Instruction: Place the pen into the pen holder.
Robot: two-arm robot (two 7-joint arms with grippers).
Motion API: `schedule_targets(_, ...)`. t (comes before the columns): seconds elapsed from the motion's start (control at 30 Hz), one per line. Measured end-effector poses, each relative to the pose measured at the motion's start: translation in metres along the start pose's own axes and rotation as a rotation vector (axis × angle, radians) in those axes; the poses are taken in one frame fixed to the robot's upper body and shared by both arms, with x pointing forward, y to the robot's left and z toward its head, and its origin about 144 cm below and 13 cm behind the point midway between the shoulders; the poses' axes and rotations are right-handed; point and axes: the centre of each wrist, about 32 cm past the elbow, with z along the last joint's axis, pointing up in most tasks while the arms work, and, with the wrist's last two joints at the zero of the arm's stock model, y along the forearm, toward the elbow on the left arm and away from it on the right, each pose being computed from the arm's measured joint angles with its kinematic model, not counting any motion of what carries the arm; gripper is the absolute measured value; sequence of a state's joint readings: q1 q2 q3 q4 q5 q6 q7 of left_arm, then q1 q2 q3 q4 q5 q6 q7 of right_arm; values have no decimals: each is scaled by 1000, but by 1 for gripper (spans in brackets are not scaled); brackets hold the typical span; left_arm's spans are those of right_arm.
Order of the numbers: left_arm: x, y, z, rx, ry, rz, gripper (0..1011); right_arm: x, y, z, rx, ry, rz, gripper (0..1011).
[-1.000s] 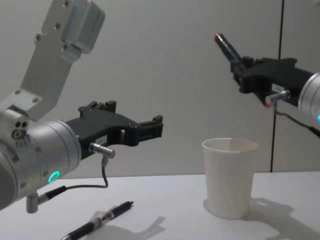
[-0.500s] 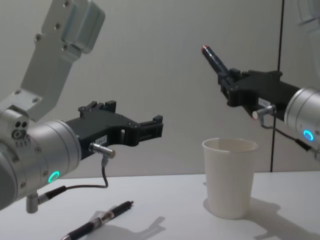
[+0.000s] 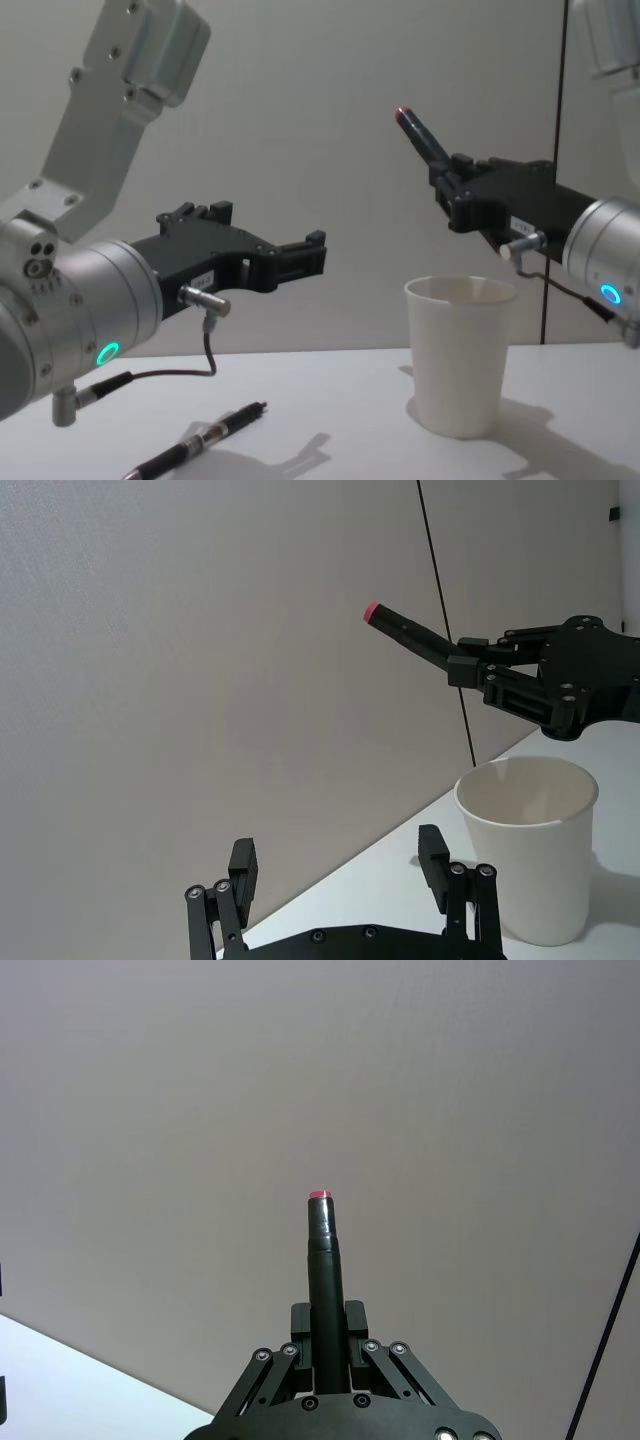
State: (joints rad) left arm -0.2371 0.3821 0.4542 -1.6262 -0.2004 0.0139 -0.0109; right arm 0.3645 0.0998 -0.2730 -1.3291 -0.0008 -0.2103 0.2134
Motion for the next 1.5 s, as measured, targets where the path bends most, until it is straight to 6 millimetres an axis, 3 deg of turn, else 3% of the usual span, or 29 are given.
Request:
schedule_targets(1.3,0,0,0,0,0,0,1001,-9,20,-29,-8,-4,77,187)
schedule_targets(1.43,0,0,0,0,0,0,1001,-9,21,-31,-11,-5,80,308)
schedule_targets(1.5,0,0,0,0,0,0,1001,-9,21,-31,-11,-5,81,320)
